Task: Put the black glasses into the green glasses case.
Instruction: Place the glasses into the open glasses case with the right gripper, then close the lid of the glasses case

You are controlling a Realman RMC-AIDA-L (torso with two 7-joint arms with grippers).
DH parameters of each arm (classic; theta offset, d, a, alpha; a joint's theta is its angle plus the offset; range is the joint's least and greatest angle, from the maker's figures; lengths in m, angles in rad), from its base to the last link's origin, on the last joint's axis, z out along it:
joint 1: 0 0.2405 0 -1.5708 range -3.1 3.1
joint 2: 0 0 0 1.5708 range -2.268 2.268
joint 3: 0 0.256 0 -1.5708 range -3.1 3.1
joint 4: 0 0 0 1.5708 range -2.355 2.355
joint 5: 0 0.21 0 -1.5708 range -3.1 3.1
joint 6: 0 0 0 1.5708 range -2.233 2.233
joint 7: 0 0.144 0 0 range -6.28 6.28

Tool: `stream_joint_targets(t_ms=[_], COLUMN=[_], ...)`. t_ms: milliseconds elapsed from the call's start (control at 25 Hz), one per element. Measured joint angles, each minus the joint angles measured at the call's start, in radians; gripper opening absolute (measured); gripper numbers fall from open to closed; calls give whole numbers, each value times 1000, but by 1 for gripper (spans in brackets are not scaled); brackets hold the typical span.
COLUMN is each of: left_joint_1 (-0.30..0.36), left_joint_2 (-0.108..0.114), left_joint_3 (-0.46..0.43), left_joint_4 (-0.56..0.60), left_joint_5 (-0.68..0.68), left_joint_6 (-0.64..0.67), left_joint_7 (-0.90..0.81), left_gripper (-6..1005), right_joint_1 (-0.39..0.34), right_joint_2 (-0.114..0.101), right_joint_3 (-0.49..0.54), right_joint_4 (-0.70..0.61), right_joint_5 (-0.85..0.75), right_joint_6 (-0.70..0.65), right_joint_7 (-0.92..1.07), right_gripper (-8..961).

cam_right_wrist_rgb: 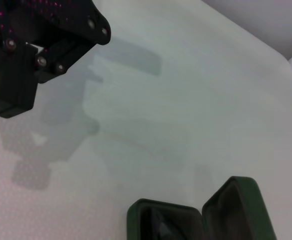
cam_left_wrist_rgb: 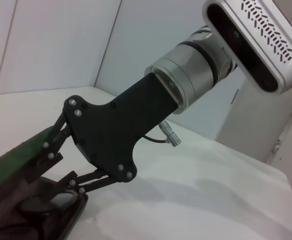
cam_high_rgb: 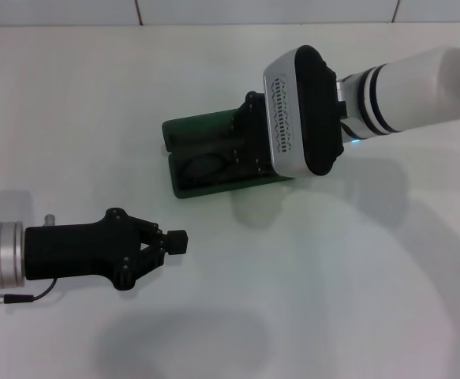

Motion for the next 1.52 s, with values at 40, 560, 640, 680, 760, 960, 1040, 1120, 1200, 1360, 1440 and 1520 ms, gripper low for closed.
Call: stream_joint_targets(t_ms=[40, 560, 640, 680, 760, 960, 1040, 1120, 1200, 1360, 1440, 1520], left_joint_1=[0, -9, -17, -22, -34, -64, -75, -84, -95, -101, -102, -103], left_joint_2=[0, -5, -7, -7, -8, -9, -9, -9, -11, -20, -39, -52], left_joint_3=[0, -7, -14, -21, -44, -59, -58, -55, -53, -52, -53, -54], left_joint_4=[0, -1, 0, 0, 0, -1, -1, -1, -1, -1, -1, 1], left_joint_5=[0, -9, -12, -12, -11, -6, -4, 1, 17, 51, 79, 87], left_joint_6=[0, -3, -10, -13, -24, -66, -88, -97, -98, -99, -106, -131], left_joint_7=[0, -28, -44, -53, -73, -125, -141, -147, -155, -170, -171, -171], left_gripper=[42, 44, 45, 45, 45, 46, 46, 47, 47, 48, 48, 48], right_joint_1=[-1, -257, -300, -310, -332, -349, -360, -378, -399, -418, -432, -437], right_joint_2=[0, -5, -10, -10, -13, -34, -48, -50, -46, -29, -19, -17], right_joint_3=[0, 350, 484, 535, 673, 924, 950, 953, 953, 955, 960, 963], right_joint_4=[0, -163, -129, -109, -45, 154, 214, 235, 243, 245, 250, 253], right_joint_5=[0, 107, 159, 167, 172, 166, 165, 165, 165, 164, 169, 170], right_joint_6=[0, -278, -405, -446, -557, -760, -792, -800, -806, -812, -807, -806], right_joint_7=[0, 46, 41, 38, 24, -74, -108, -131, -159, -214, -258, -279], right_gripper=[173, 181, 187, 189, 195, 210, 216, 222, 227, 239, 245, 320])
